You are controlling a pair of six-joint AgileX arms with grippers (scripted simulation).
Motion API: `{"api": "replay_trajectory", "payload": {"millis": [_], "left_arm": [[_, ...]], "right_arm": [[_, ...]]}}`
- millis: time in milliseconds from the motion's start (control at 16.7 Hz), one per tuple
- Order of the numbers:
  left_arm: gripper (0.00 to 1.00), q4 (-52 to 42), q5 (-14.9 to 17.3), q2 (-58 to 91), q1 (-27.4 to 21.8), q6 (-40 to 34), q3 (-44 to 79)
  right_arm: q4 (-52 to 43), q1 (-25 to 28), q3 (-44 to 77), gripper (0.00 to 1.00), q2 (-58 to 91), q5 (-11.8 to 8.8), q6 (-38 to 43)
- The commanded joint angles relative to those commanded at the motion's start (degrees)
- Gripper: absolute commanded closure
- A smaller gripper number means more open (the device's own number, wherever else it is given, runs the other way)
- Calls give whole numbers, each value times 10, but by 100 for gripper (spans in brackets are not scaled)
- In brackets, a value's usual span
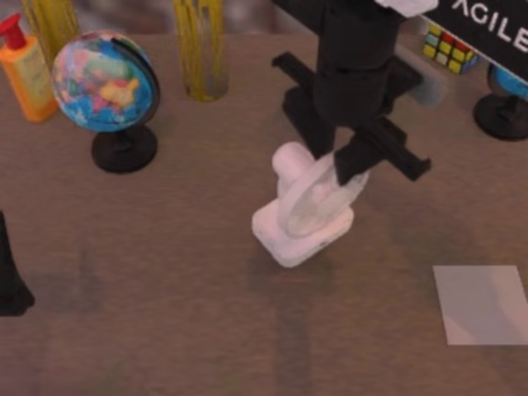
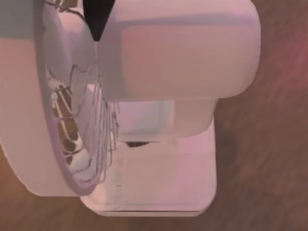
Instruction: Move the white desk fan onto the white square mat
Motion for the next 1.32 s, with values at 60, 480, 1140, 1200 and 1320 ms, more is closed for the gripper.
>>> {"api": "replay_trajectory", "payload": {"millis": [60,480,1140,1200,1320], "left_arm": [[0,0,0,0,0,0,0],[0,0,0,0,0,0,0],[0,0,0,0,0,0,0],[0,0,0,0,0,0,0],[0,0,0,0,0,0,0]], "right_arm": [[2,-3,-1,100,-2,0,1],[26,-64,-130,100,-101,-2,38],[96,-223,-489,100,-372,-9,135],[97,-226,-494,100,-377,-9,137],[97,-226,-495,100,-377,-9,137]]}}
